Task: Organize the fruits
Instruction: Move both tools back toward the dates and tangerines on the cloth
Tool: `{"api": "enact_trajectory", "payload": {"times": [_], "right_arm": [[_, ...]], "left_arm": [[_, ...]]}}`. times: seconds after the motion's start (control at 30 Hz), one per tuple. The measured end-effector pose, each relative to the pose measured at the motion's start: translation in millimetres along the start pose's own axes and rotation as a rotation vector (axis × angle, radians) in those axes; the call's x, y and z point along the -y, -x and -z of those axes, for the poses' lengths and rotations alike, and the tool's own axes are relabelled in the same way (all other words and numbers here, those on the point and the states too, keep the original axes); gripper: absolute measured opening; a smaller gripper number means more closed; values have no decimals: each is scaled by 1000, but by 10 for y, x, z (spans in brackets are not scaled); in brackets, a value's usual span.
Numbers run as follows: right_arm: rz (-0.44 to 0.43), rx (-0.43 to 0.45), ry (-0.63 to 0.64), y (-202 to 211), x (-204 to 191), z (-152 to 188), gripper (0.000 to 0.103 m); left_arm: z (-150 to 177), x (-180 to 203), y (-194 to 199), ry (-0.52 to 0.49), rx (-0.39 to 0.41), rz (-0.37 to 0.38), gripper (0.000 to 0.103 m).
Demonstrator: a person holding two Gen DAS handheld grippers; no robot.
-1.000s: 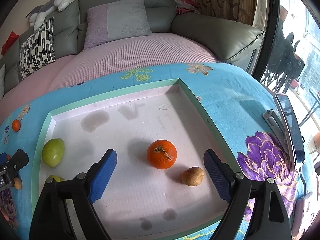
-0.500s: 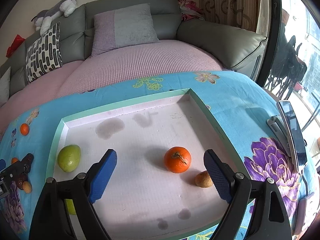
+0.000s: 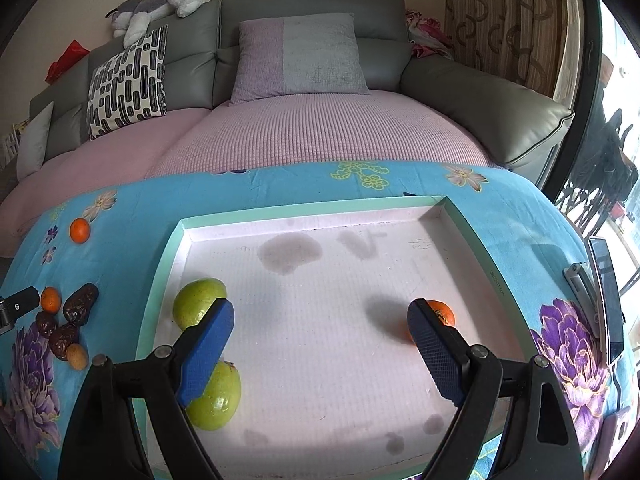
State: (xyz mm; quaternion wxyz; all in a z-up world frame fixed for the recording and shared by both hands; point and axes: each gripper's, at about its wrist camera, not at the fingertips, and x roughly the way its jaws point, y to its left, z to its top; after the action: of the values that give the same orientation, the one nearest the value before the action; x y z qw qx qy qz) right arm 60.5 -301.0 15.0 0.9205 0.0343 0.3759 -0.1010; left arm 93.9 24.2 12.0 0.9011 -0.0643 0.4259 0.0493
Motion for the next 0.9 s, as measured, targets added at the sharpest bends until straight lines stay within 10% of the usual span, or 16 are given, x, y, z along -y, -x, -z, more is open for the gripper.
{"api": "enact_trajectory", "payload": {"times": [0.9], "right_arm": [[-281,26,202,69,-1236,145,88]], "left_arm": [[55,-686,-188,257,-83,87,103]]}}
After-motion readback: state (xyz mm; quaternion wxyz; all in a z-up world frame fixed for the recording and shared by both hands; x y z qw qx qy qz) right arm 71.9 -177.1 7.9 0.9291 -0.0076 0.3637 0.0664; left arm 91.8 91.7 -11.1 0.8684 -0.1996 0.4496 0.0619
